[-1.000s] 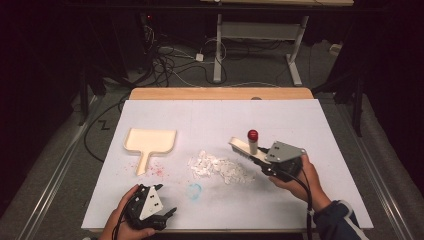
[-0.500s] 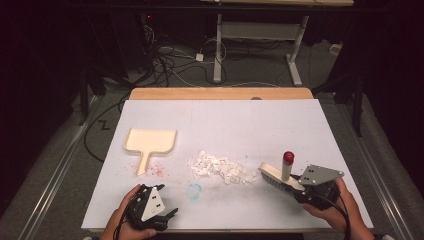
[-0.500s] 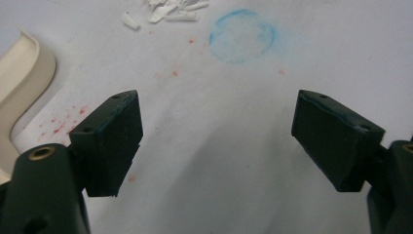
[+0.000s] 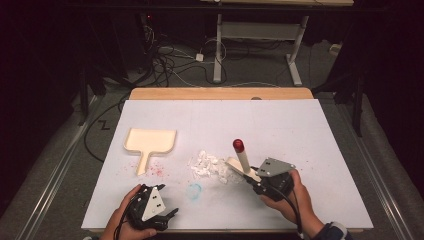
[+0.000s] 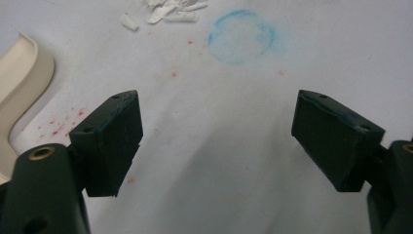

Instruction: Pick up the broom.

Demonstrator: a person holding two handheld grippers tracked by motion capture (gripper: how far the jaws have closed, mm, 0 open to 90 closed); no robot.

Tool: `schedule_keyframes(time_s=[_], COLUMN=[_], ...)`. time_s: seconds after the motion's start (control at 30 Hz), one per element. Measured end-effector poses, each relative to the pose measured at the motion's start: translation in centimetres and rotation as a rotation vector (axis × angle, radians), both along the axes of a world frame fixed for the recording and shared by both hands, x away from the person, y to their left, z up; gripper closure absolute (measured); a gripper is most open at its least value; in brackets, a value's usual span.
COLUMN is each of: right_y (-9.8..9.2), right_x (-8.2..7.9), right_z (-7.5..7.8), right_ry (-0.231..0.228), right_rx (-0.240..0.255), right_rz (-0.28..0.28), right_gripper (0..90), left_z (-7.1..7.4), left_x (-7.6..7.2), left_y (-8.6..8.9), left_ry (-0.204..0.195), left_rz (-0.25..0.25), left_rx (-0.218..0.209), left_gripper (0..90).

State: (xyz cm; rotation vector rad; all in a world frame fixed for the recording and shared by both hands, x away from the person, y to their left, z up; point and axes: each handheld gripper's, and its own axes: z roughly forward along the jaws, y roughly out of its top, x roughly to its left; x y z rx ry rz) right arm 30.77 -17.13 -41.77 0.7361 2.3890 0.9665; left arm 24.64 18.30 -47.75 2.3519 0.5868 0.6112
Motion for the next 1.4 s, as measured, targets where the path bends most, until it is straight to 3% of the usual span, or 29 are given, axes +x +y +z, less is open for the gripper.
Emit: schedule_keyframes(time_s=[0.13, 0.3, 0.5, 0.77, 0.87, 1.0, 1.13, 1.23, 1.4], right_y=[1.6, 2.1, -0.1, -3.0, -4.1, -5.1, -4.6, -3.0, 0.1], right_x=[0.4, 0.3, -0.1, -1.8, -2.3, -2.9, -3.0, -2.9, -2.2], right_z=[0.1, 0.4, 1.9, 2.9, 3.0, 2.4, 1.0, -0.1, -0.8], right_ry=[-0.015, -0.033, -0.060, -0.073, -0.070, -0.029, 0.021, 0.067, 0.019], right_rx=[0.036, 0.062, 0.110, 0.112, 0.111, 0.107, 0.072, 0.097, 0.060], right_rz=[-0.018, -0.003, 0.011, 0.038, 0.031, 0.044, 0.072, 0.120, 0.169], right_gripper=[68.4, 68.4, 68.4, 68.4, 68.4, 68.4, 68.4, 68.4, 68.5], left_z=[-0.1, 0.0, 0.0, 0.1, 0.1, 0.1, 0.1, 0.1, 0.1], left_x=[0.0, -0.1, -0.2, -0.2, -0.2, -0.2, -0.2, -0.2, -0.1], left_y=[0.1, 0.4, 0.3, 0.2, 0.2, 0.2, 0.1, 0.1, 0.1], left_ry=[0.004, -0.001, -0.004, -0.006, -0.006, -0.010, -0.011, -0.007, -0.002], left_rz=[0.000, 0.004, 0.004, 0.003, 0.003, 0.003, -0.001, -0.006, -0.007], left_rx=[-0.001, -0.001, -0.001, 0.000, -0.001, 0.001, 0.001, -0.003, -0.011], left_gripper=[17.9, 17.9, 17.9, 17.9, 17.9, 17.9, 17.9, 17.9, 17.9])
